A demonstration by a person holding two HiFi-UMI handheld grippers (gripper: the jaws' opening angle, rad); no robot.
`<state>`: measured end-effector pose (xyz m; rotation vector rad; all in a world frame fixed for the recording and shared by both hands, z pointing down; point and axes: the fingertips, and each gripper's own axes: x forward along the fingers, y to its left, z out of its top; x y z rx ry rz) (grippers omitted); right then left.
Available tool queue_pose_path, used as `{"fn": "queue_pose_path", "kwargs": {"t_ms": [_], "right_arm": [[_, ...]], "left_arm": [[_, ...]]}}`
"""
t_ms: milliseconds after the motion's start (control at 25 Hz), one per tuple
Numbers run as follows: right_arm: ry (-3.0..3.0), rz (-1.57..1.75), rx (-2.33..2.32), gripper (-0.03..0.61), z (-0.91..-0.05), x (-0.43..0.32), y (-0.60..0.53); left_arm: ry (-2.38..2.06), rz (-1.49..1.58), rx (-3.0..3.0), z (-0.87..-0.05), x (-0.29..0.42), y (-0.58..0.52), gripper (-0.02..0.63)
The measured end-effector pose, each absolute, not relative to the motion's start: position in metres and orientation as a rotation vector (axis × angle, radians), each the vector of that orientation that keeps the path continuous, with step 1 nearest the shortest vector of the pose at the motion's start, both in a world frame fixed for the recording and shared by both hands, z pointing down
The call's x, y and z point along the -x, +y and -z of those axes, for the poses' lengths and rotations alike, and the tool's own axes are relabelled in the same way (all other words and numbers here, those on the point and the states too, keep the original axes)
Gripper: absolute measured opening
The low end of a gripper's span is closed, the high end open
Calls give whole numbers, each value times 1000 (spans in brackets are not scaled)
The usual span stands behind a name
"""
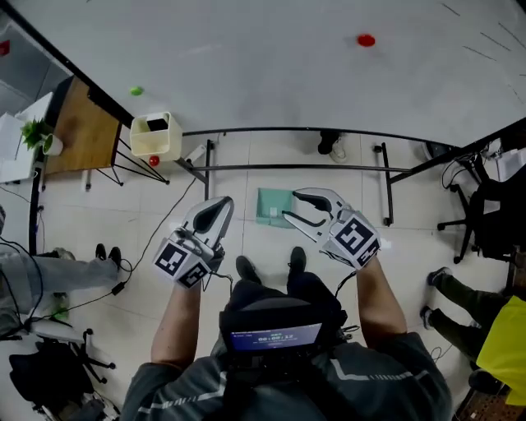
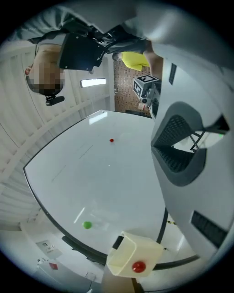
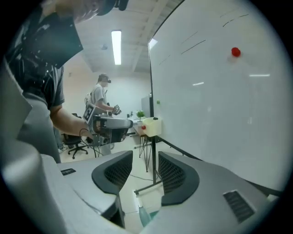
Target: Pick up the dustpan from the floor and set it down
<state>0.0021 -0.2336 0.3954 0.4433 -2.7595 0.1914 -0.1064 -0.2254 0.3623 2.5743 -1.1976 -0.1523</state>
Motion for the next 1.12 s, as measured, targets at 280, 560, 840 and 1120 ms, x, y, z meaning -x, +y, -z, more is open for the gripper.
{"fn": "queue_pose_path", "kwargs": {"t_ms": [280,560,840,1120], "right_arm": [[-2926,-147,-722,41,-260,-30,-252],[-3021,-127,-781,23,-194,-36,-256],[-2985,-94,-808,21,-199,-41,-254],[-2993,-90,-829,21,-194,-50,-255]], "left_arm": [[-1298,169,-2620,-269,127,-208,28],[-1343,231,-2685,-224,114,-201,28],[-1324,241,-2711,-214,104,-205,28],[-1307,224,-2715,-212,93,-206,26]]}}
